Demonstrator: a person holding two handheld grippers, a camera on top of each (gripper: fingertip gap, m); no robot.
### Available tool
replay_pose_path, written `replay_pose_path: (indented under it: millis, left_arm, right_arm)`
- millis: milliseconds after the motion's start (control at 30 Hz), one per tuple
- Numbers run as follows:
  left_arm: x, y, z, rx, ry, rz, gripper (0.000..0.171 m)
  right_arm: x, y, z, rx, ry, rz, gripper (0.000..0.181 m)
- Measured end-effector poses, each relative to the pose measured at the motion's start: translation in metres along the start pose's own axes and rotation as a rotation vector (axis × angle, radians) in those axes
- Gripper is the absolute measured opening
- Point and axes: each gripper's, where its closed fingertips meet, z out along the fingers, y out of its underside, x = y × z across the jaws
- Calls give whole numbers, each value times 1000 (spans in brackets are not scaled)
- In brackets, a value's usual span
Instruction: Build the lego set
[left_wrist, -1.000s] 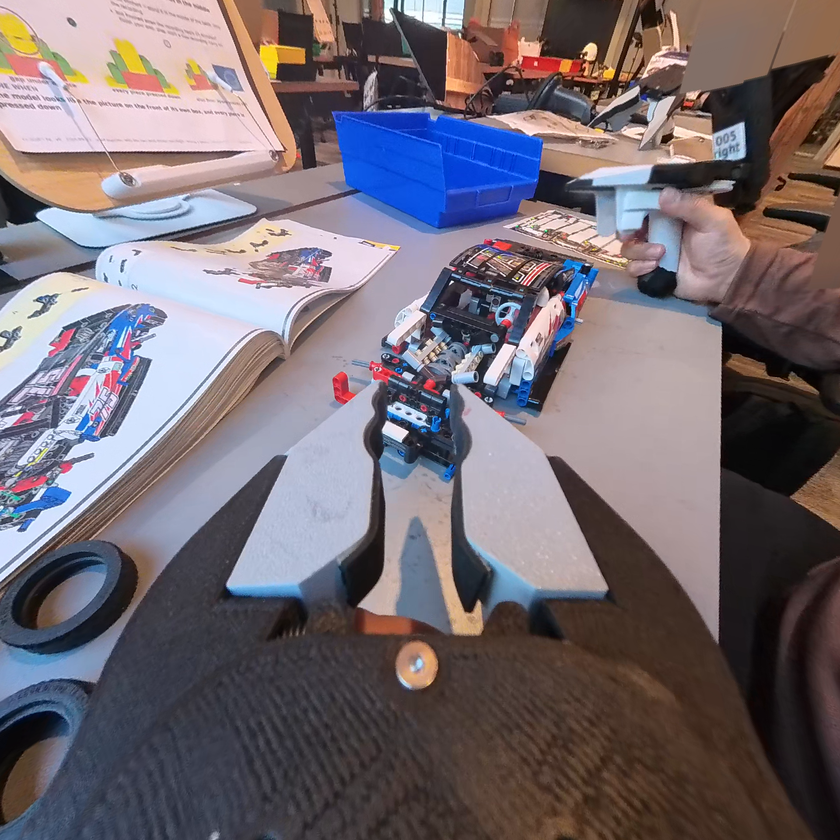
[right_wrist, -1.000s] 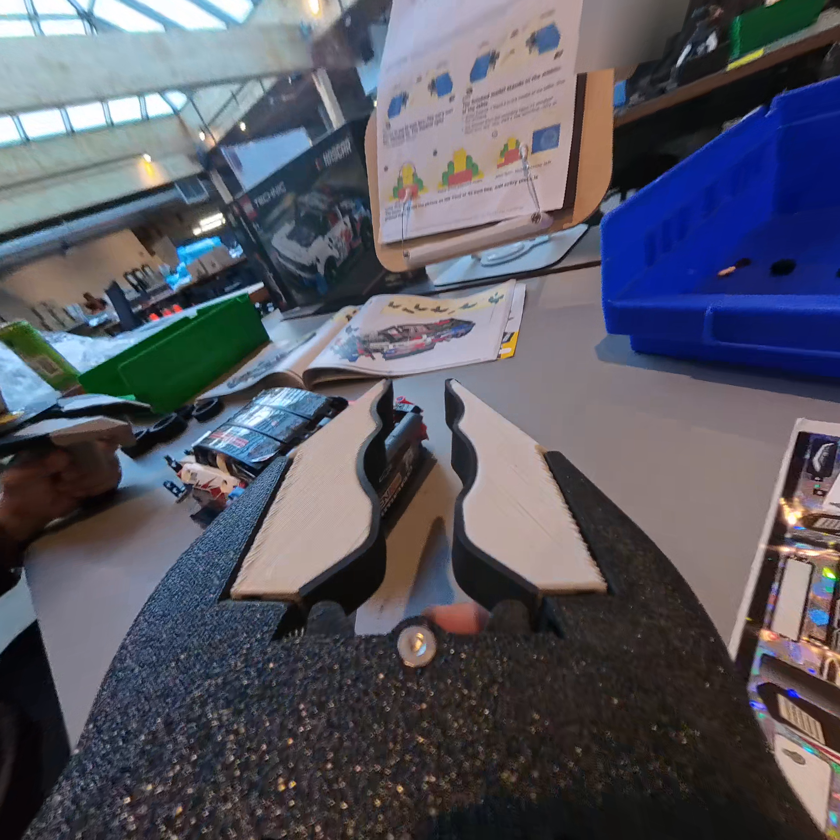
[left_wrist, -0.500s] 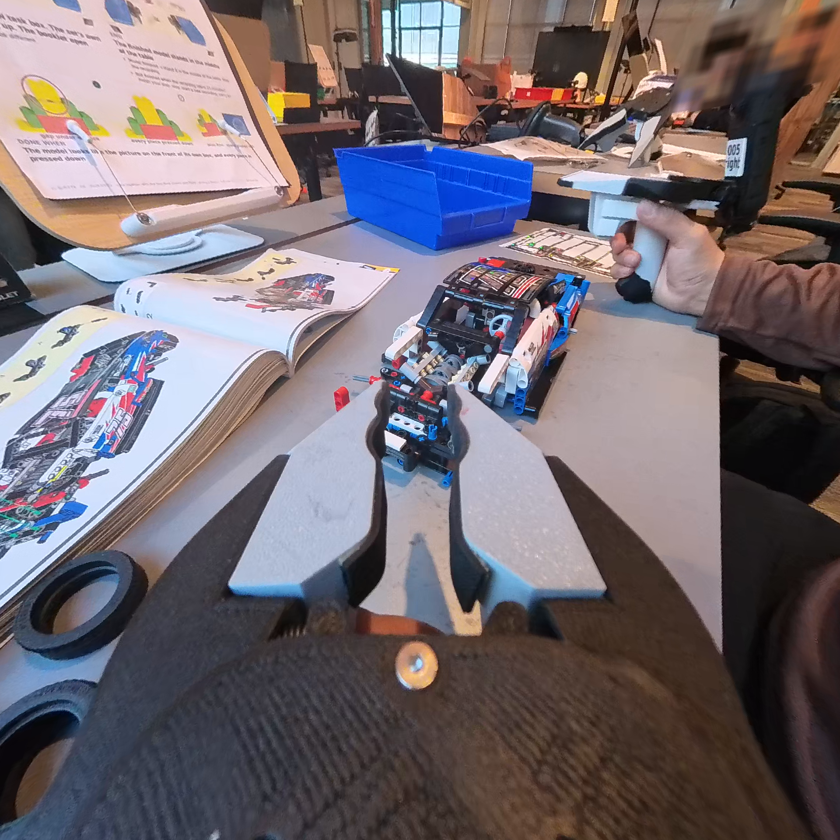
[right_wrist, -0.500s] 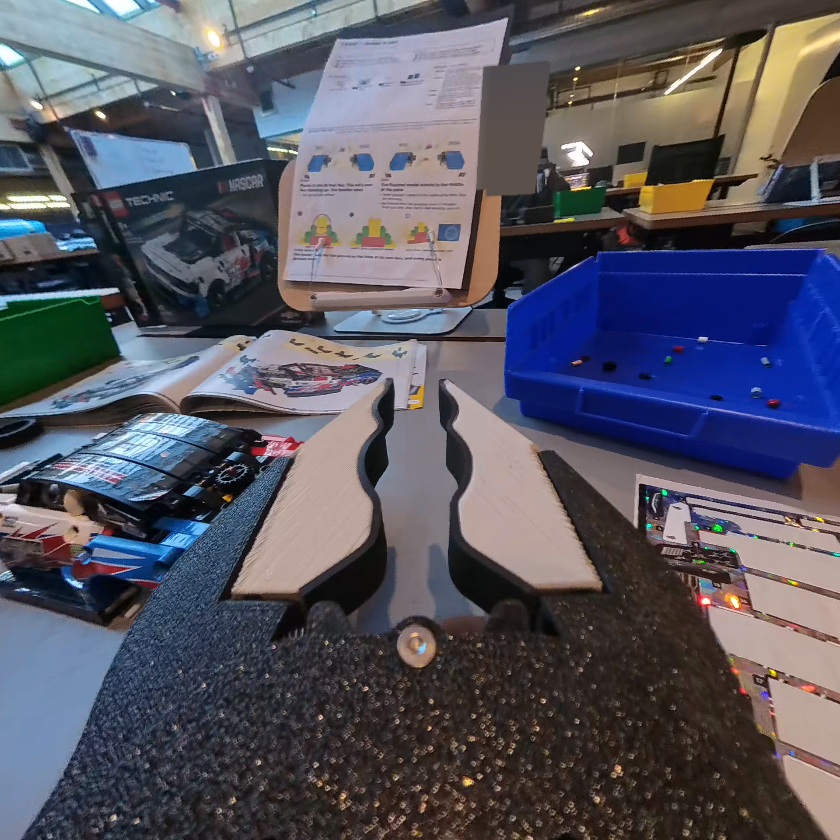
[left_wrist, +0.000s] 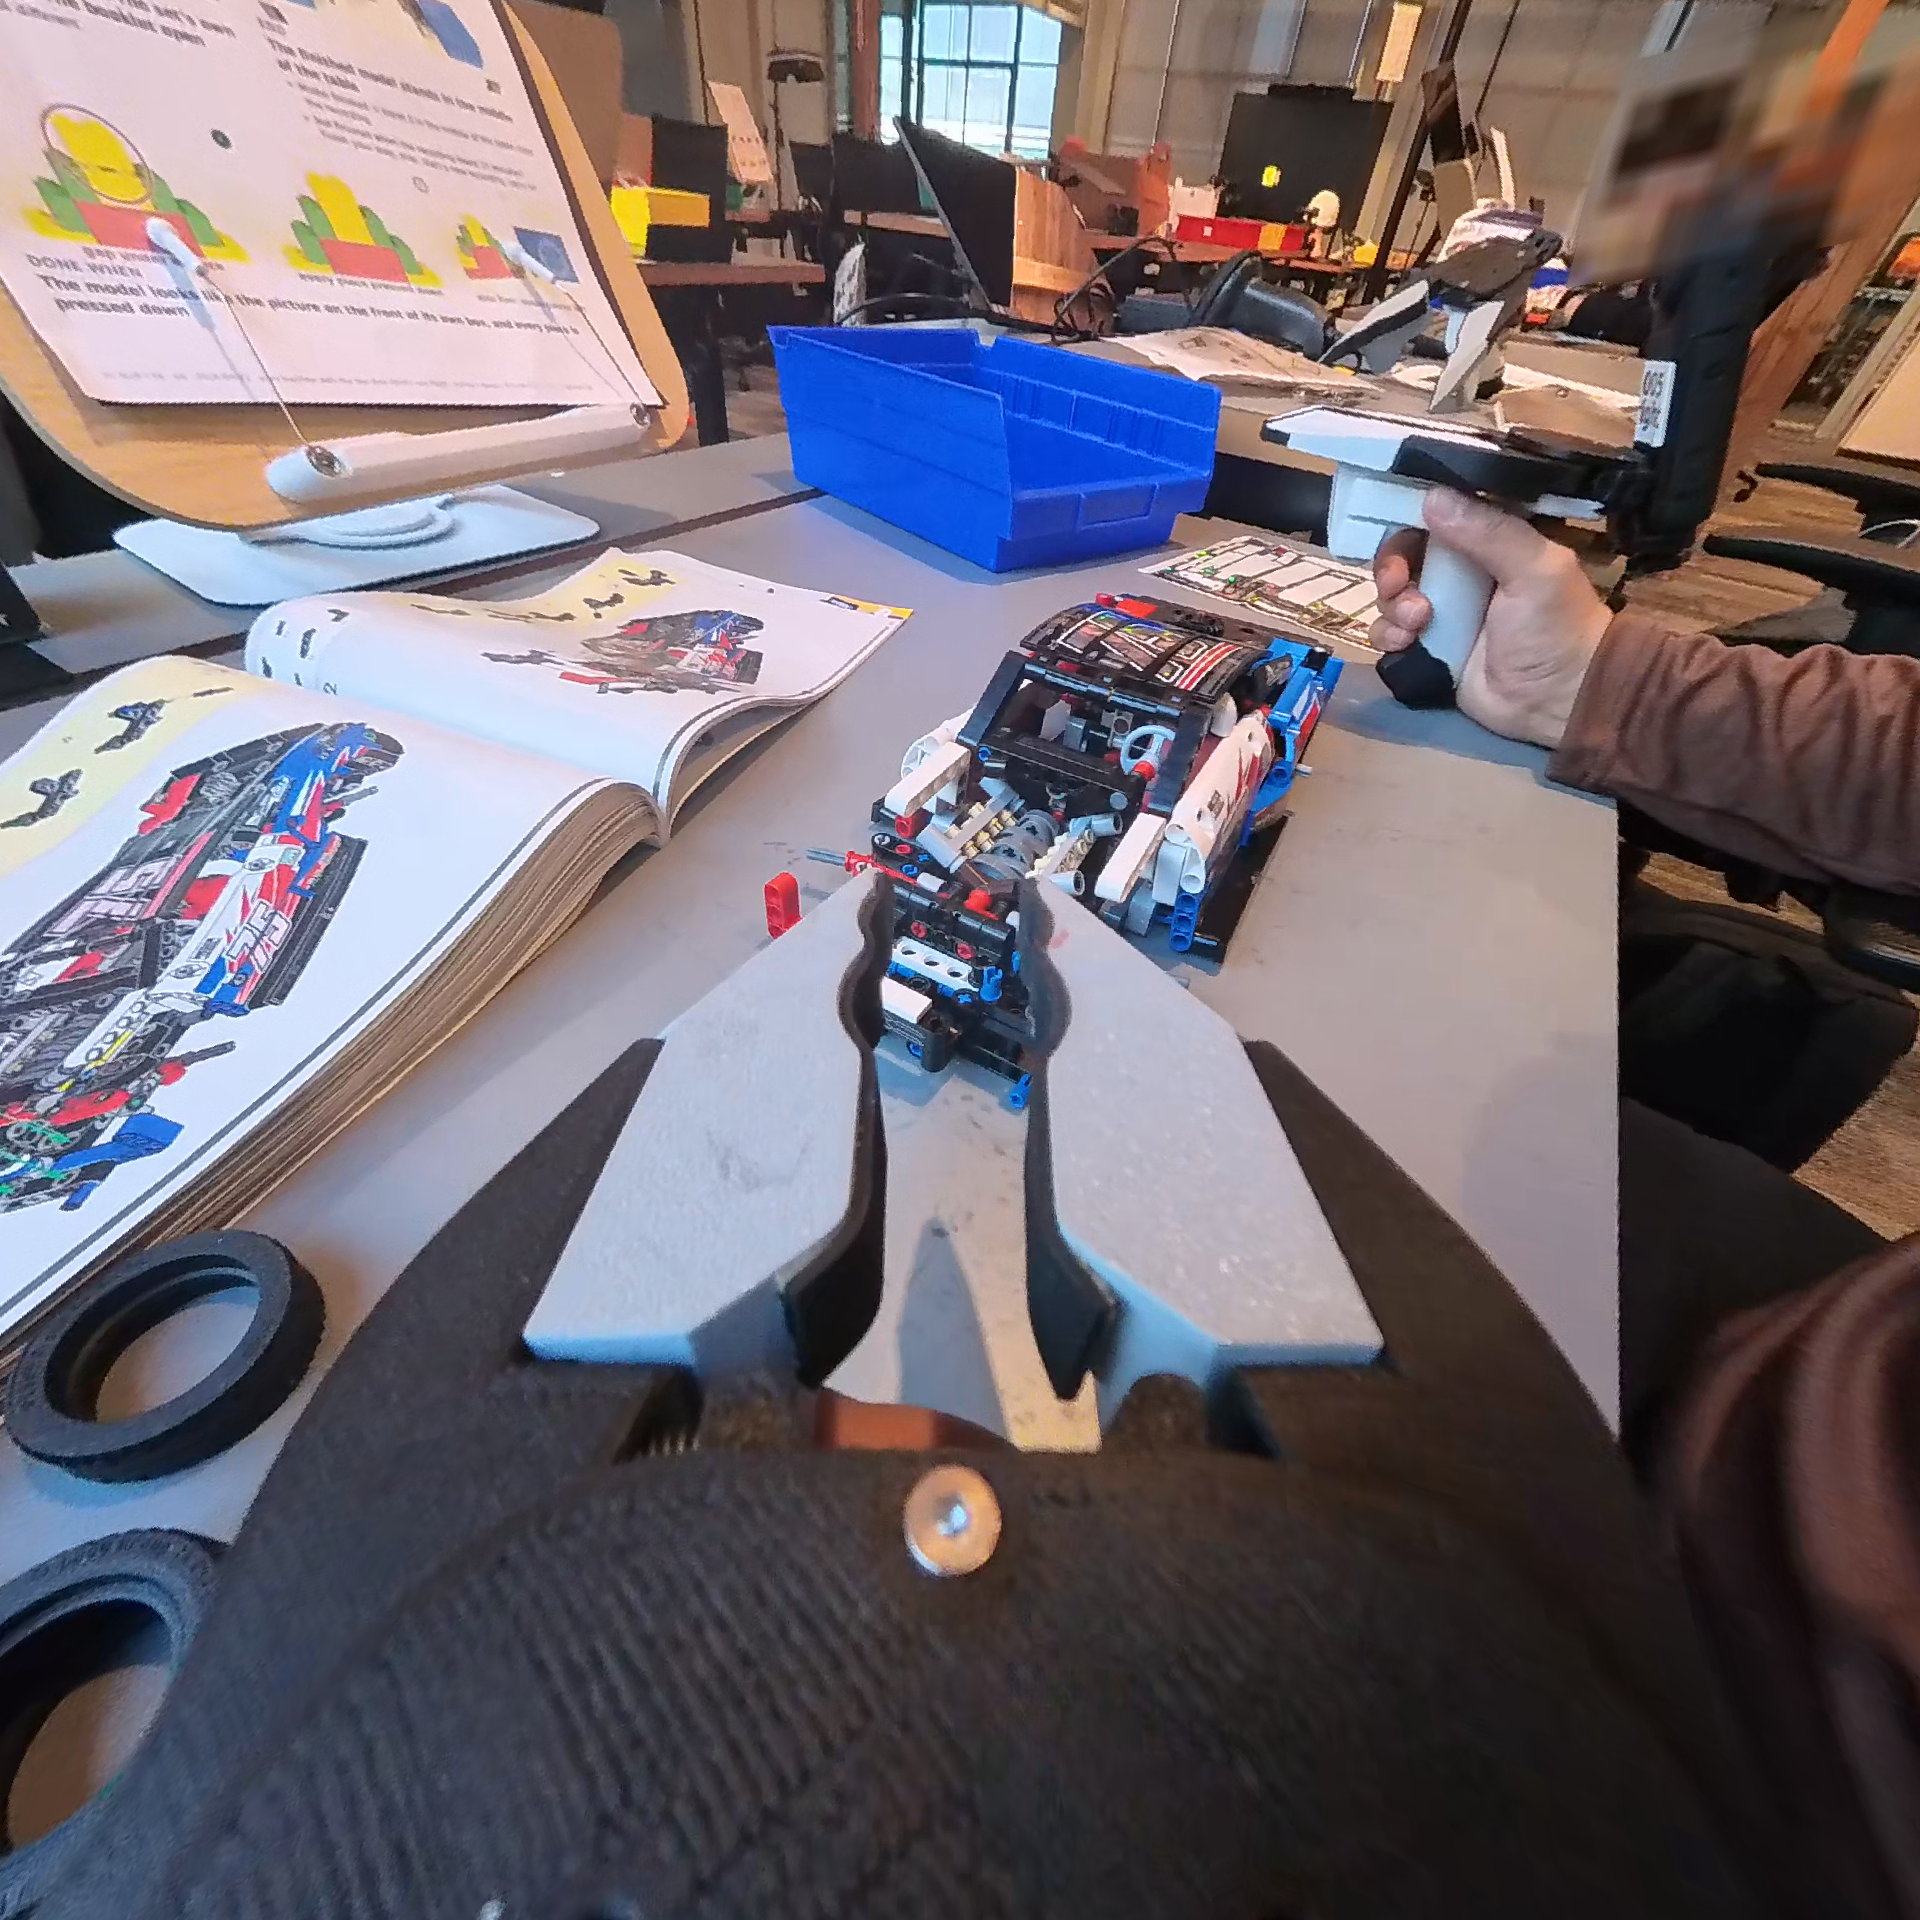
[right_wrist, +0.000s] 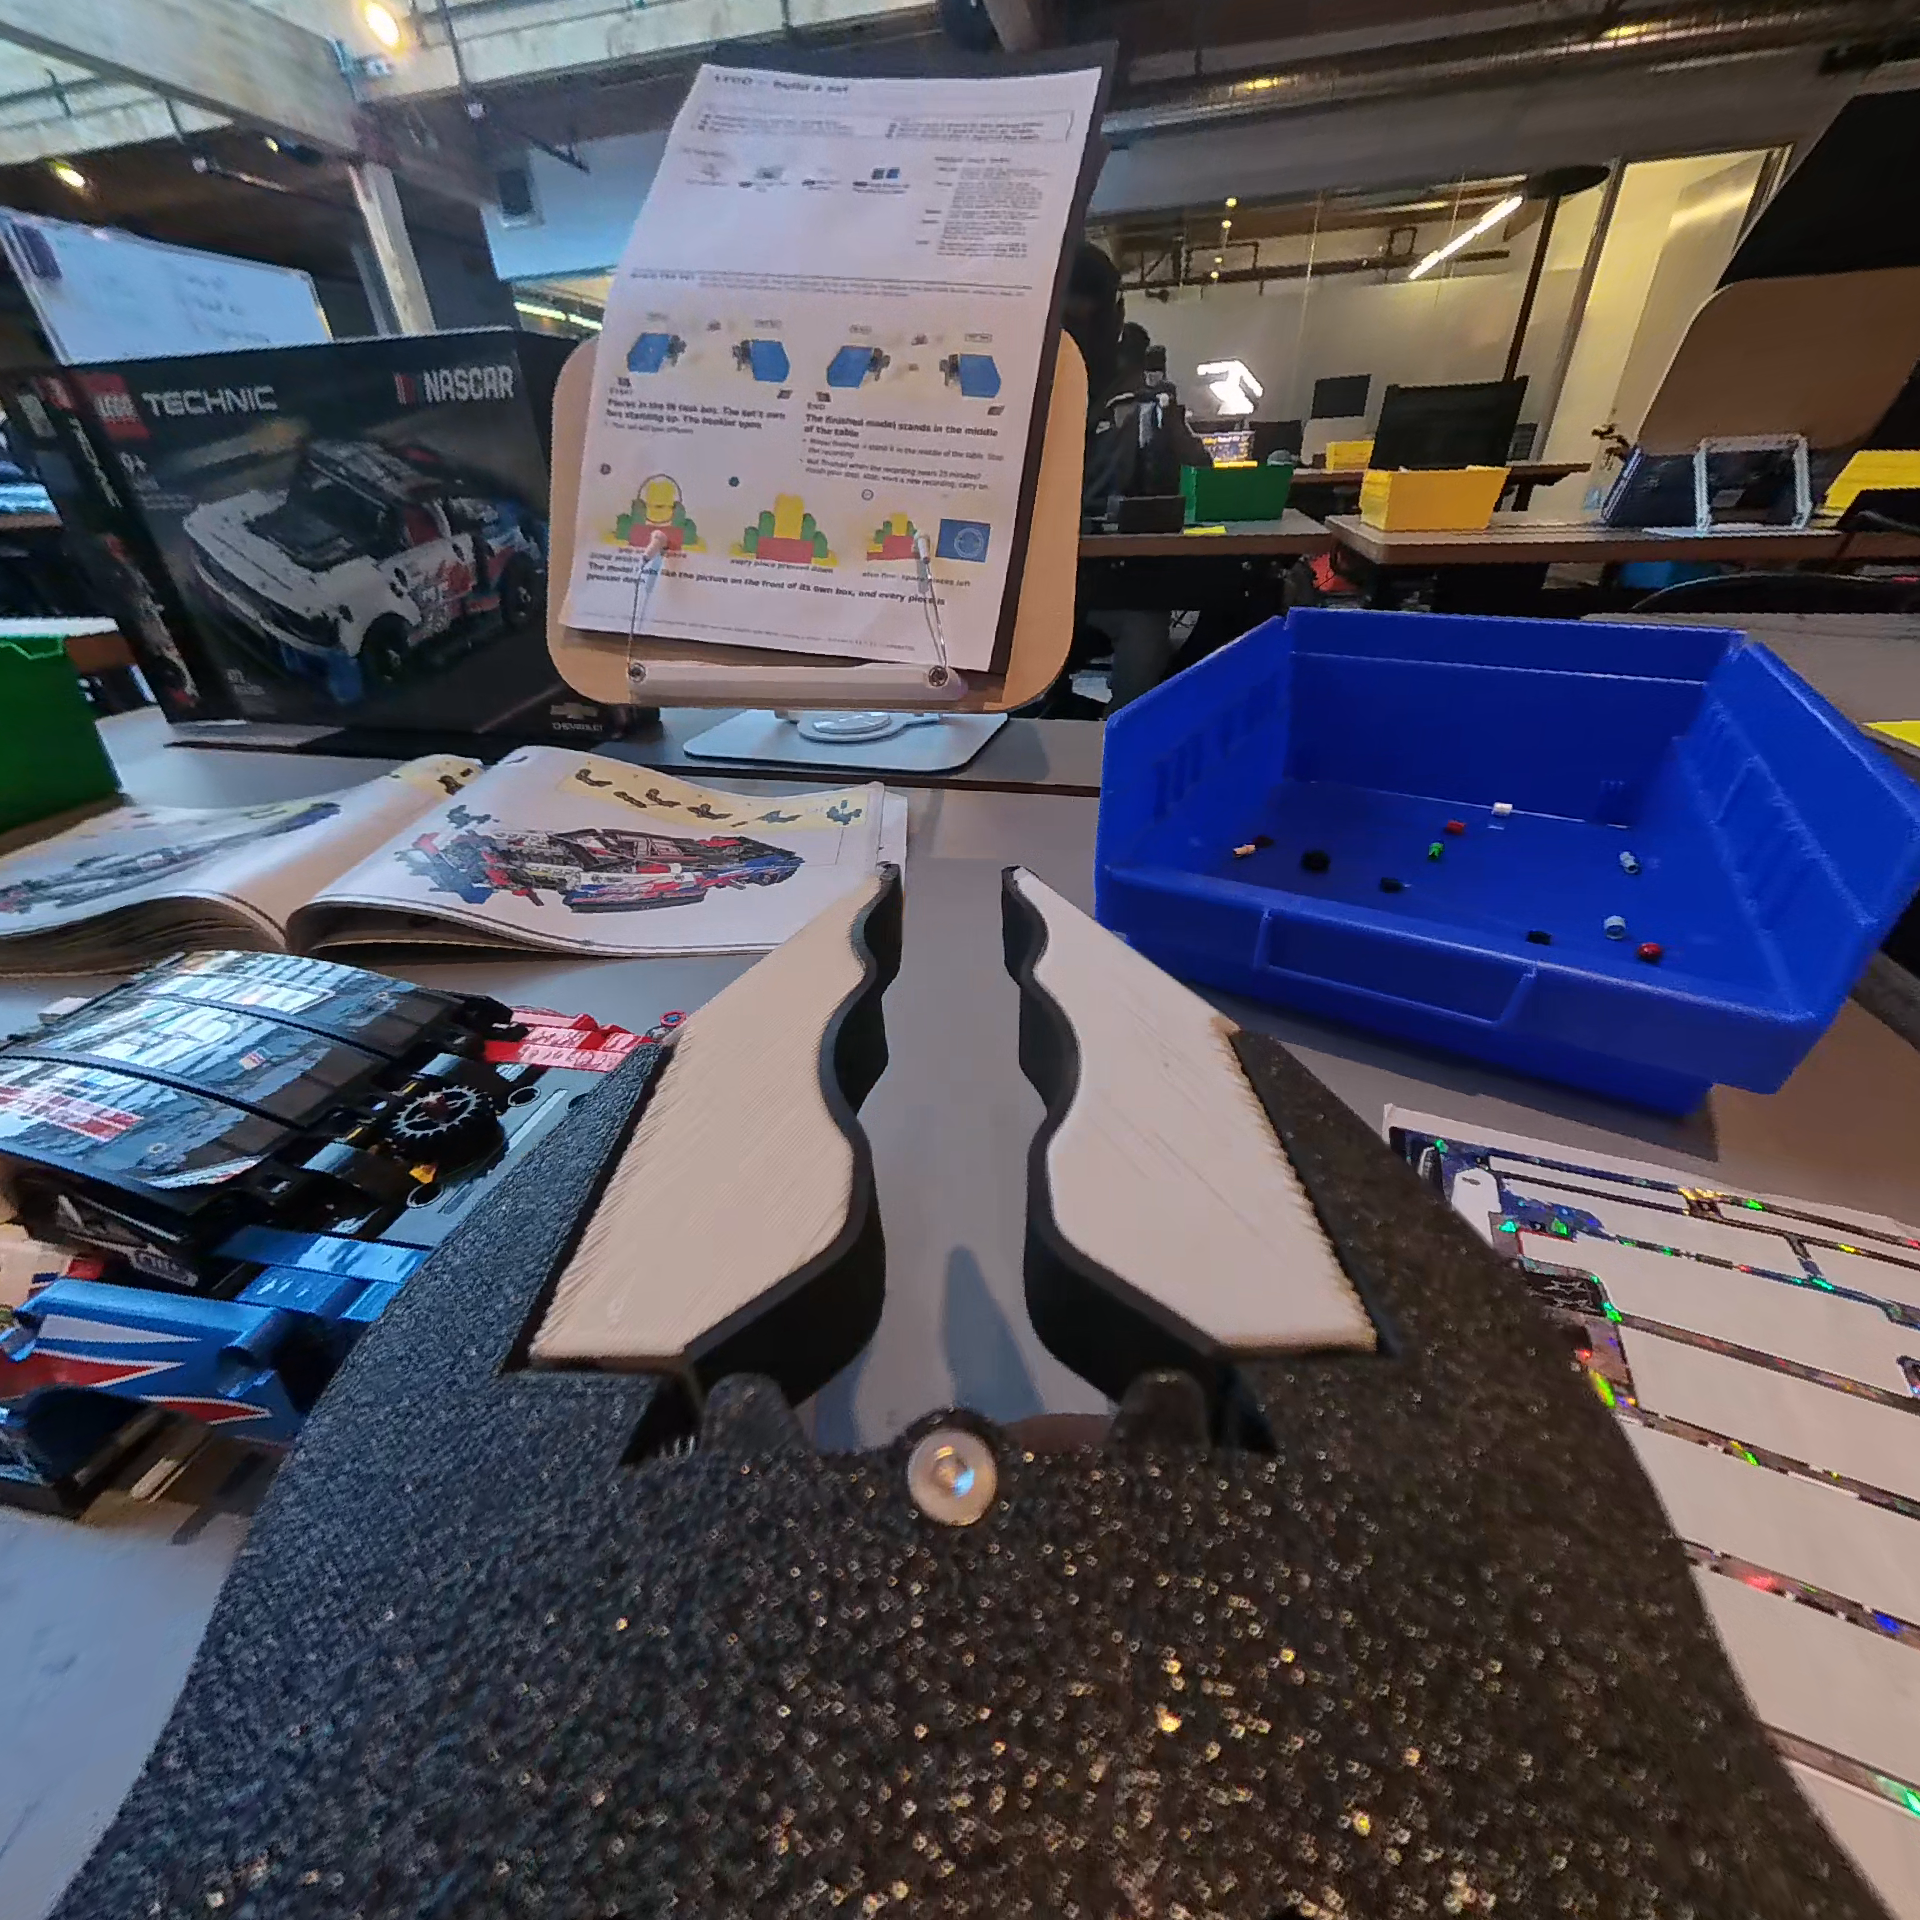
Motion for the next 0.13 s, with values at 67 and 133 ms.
replay_pose_path:
  millis: [67, 133]
  left_arm:
    - [0, 0, 0, 0, 0, 1, 21]
    - [0, 0, 0, 2, 0, -1, 21]
  right_arm:
    - [-1, 0, 0, 1, 6, -20, 18]
    - [-3, 0, 1, -2, 8, -40, 18]
